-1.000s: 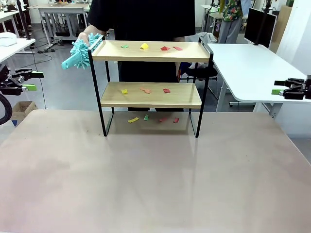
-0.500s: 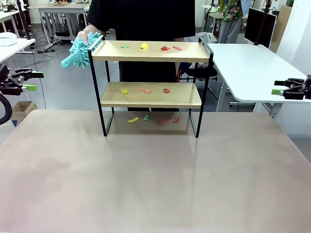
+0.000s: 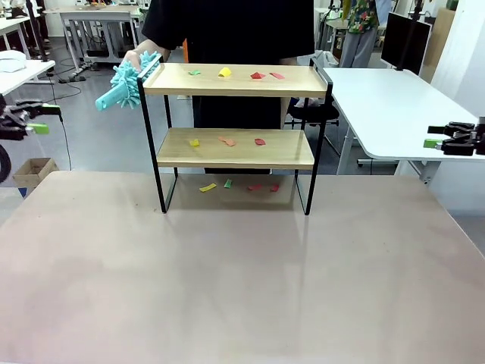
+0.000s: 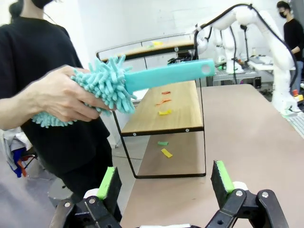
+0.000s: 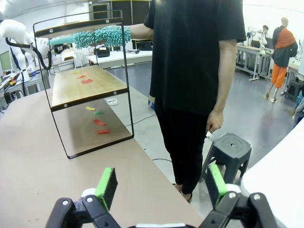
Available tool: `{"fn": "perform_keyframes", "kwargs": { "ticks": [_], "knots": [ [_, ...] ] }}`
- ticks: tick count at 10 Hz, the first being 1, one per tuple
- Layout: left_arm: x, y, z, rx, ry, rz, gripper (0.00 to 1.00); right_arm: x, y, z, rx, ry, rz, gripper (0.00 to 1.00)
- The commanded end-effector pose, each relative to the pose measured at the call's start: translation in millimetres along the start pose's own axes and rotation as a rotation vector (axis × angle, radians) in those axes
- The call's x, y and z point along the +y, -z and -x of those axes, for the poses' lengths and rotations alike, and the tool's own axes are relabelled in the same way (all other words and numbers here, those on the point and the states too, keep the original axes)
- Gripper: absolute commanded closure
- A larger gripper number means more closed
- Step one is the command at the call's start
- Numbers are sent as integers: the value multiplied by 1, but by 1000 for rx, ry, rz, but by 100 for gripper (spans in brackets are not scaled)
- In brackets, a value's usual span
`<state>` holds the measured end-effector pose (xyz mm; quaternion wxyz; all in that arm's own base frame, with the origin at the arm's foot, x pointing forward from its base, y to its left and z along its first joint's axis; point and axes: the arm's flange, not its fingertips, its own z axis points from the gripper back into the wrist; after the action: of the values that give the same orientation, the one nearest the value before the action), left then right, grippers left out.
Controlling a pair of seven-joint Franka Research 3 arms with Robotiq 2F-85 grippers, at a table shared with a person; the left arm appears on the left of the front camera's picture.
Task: Clean the shelf.
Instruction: Pick up the Duster handed by the human.
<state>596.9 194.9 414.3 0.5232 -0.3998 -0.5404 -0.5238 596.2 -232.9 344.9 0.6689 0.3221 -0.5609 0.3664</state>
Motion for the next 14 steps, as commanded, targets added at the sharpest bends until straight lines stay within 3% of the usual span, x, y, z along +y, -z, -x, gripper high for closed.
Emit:
{"fn": "perform_keyframes", "kwargs": {
  "ticks": [1, 3, 4, 5, 6, 11, 14],
  "knots": [
    [-3, -18, -67, 161, -35, -22, 0, 0, 0, -1, 0, -2, -1, 0],
    [-16, -25, -138, 341, -127, -116, 0, 0, 0, -1, 0, -2, -1, 0],
    [-31, -19, -173, 459, -36, -188, 0, 0, 0, -1, 0, -2, -1, 0],
    [-47, -9, -210, 608, -121, -254, 0, 0, 0, -1, 0, -2, -1, 0],
    [-60, 3, -236, 664, -198, -352, 0, 0, 0, -1, 0, -2, -1, 0],
    [-109, 99, -304, 922, -452, -568, 0, 0, 0, -1, 0, -2, -1, 0],
    [-118, 149, -314, 924, -514, -642, 0, 0, 0, -1, 0, -2, -1, 0]
  ]
}}
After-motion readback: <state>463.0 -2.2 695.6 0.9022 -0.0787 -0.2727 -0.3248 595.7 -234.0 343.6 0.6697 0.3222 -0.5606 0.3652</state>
